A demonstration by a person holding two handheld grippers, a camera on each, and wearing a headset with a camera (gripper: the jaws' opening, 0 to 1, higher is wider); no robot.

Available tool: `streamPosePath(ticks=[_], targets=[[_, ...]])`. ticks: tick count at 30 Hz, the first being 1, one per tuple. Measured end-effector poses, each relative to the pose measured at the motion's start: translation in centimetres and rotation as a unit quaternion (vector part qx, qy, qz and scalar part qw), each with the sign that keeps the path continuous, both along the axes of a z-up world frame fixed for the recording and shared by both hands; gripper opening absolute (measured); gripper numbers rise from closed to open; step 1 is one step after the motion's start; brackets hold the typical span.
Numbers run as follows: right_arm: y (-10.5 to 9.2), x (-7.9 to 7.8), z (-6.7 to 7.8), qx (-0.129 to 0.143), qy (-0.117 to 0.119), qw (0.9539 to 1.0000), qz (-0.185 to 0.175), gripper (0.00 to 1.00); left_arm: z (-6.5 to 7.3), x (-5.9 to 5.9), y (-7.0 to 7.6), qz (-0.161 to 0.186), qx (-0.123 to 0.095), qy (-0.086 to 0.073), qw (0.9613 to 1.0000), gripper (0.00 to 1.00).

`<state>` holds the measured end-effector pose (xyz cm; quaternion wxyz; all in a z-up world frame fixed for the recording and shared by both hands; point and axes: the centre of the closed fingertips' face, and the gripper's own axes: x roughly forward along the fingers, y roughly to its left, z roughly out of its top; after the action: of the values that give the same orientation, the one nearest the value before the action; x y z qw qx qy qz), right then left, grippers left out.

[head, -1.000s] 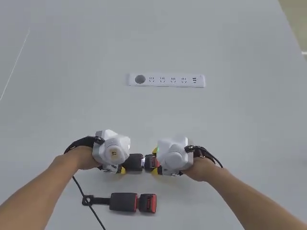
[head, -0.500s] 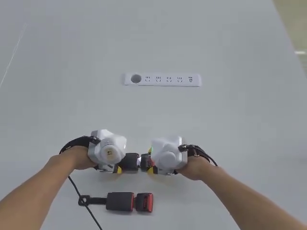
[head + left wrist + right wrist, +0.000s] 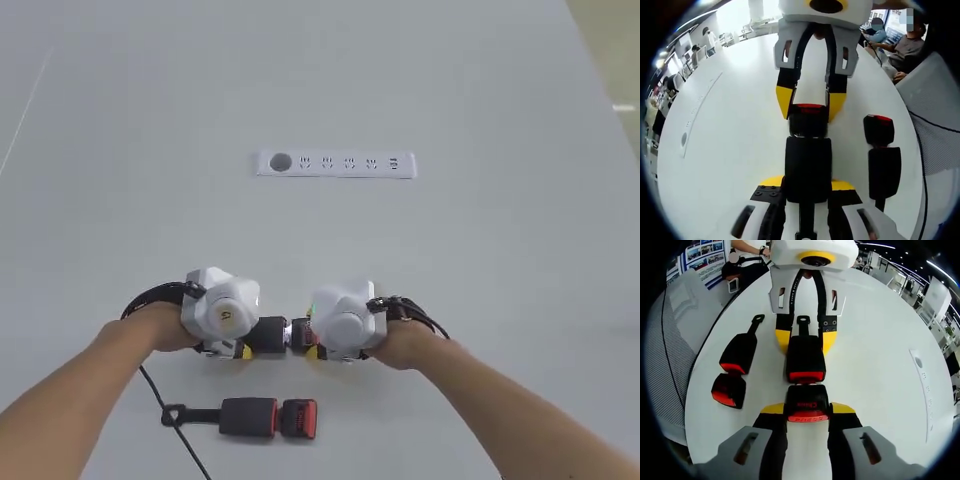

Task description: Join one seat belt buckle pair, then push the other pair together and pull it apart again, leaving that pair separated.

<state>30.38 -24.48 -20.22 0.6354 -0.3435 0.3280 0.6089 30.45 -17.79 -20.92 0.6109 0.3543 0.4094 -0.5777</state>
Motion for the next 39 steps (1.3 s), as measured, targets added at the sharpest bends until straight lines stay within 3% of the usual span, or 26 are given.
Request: streamPosePath(ticks=[8, 11, 20, 39], targets=[[-0.4, 0.0, 0.1, -0.008, -0.001, 1.0, 0.003, 0.28, 0.1, 0.0, 0.1, -0.004, 0.006, 0.003, 1.0, 0.31], [-1.6, 0.0, -0.1, -0.021, -0.001, 0.9998, 0.005, 0.28, 0.2, -0.1, 0.1, -0.006, 0.007, 0.004, 1.0, 0.31], [-1.8, -0.1, 0.3, -0.015, -0.003, 0.9999, 0.005, 0.29, 0.8, -0.3, -0.1, -0.007, 0.017, 0.001, 0.9998, 0.32], [-4.3, -0.4, 0.1, -0.031, 0.001, 0.9995, 0.01, 0.29, 0.2, 0.0, 0.4, -0.003, 0.019, 0.002, 0.9998, 0.32]])
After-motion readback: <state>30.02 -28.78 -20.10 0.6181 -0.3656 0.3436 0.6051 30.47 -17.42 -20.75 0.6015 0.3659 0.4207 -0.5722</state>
